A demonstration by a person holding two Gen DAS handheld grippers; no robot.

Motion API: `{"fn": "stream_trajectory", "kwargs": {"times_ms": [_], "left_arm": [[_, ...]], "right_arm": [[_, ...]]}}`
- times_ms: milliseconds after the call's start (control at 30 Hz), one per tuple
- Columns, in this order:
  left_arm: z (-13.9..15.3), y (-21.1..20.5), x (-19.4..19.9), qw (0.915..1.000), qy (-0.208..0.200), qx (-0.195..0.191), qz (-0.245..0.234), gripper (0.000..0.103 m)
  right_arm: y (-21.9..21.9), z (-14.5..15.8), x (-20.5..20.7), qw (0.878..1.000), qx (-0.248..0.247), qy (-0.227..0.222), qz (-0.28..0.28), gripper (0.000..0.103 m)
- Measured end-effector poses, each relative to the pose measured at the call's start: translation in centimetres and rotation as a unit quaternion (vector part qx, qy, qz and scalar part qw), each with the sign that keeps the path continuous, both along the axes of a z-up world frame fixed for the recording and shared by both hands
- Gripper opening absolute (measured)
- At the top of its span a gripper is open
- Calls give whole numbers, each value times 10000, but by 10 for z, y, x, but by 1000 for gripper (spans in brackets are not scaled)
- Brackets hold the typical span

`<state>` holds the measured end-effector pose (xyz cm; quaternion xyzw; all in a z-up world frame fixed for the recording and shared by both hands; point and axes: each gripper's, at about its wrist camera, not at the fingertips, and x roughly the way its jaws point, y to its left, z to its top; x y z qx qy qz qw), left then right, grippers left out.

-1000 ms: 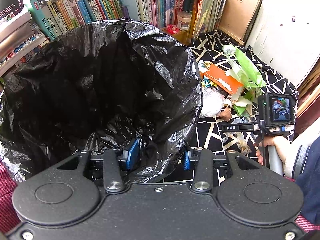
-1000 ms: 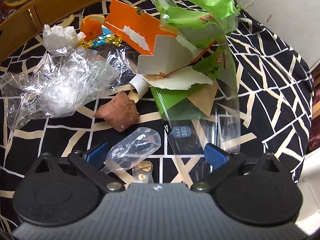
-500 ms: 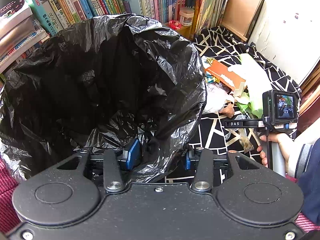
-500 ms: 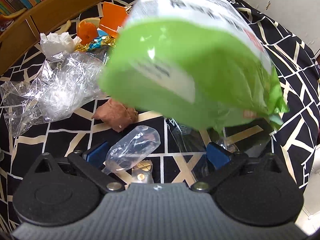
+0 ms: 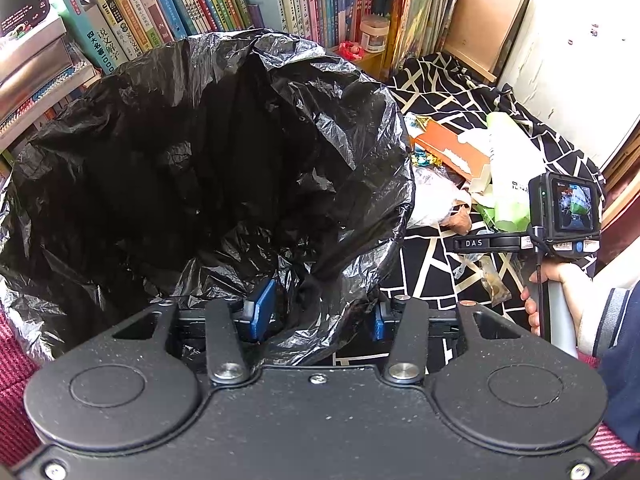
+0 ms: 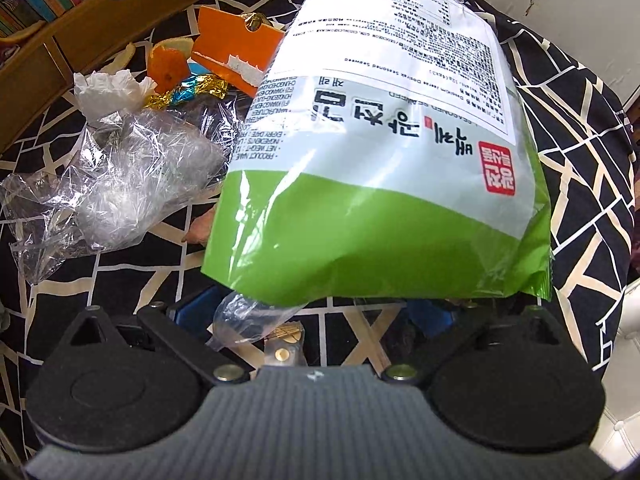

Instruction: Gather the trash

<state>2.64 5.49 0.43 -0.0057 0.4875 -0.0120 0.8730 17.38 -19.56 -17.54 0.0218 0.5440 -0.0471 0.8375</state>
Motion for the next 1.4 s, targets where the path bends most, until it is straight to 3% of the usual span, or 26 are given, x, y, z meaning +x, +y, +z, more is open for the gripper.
{"fn": "stream_trajectory", "kwargs": {"times_ms": [100,400,467,667,767,1100,1267,1400], "left_arm": [[0,0,0,10000,-3,4,-4,44],[0,0,0,10000,-5,3,-7,42],[1,-1,0,10000,-5,7,-18,42],[1,-1,0,10000,-10,-60,-47,36],[1,-2,-1,9999,-17,-84,-78,33],[1,-1,-3,9999,-60,-72,-135,30],[1,-2,-3,9999,-64,-70,-139,30],[1,-2,-3,9999,-62,-74,-134,30]], "right_arm": [[0,1,0,10000,24,-13,-21,101],[-6,8,-4,9998,-2,-110,-150,81],[-8,11,-5,9997,27,-150,-175,65],[-20,26,-14,9982,436,-274,-320,34],[-31,37,-18,9944,872,-386,-466,27],[-22,65,-24,9831,1654,-775,-100,27],[-8,79,-28,9651,2388,-954,494,27],[8,89,-31,9643,2242,-1075,910,31]]}}
